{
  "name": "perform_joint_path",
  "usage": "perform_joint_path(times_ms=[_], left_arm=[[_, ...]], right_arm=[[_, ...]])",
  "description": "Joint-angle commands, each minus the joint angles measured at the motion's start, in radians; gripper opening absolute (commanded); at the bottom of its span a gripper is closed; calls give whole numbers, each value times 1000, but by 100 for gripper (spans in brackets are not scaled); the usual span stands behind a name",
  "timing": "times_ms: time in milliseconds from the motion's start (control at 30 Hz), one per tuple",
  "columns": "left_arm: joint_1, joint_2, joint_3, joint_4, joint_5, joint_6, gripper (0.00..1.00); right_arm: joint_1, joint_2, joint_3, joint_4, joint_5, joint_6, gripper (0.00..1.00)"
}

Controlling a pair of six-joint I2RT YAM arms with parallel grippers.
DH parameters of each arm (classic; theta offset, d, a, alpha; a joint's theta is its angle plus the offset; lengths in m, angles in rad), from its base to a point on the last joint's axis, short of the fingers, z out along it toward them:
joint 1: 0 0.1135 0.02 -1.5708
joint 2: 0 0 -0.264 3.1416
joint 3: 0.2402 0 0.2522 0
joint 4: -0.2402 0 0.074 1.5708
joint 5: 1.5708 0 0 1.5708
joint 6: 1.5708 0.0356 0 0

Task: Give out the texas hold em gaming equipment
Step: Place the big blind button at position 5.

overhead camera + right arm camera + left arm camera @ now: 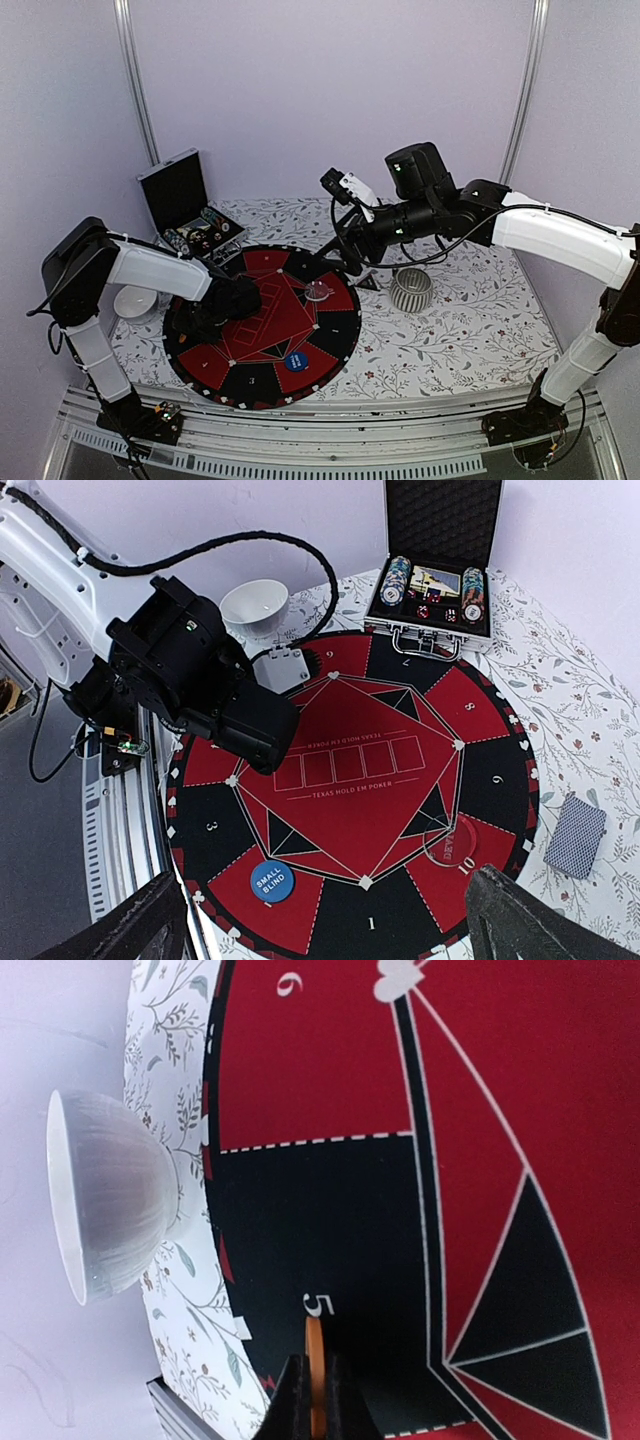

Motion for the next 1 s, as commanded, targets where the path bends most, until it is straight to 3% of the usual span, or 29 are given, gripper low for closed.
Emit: perform_joint_path(times_ms=[0, 67, 167, 533, 667, 833, 967], left_arm=[[-5, -10, -13, 120, 161, 34, 16], [-6, -40, -11, 118, 176, 50, 34], [-8, -92, 11, 113, 206, 80, 49], [1, -414, 155, 209, 505, 397, 78], [61, -577, 164, 279, 607, 514, 97], [188, -678, 122, 314, 618, 591, 98], [260, -716, 44, 442, 635, 656, 98]], right_arm=[[0, -20, -6, 11, 7, -2, 99], [0, -21, -6, 8, 7, -1, 99], [1, -24, 0, 5, 12, -2, 99], [-10, -47, 31, -12, 188, 76, 99], [-22, -63, 27, -34, 262, 143, 99], [-57, -45, 68, -74, 300, 212, 99], [-70, -6, 112, -120, 328, 227, 99]])
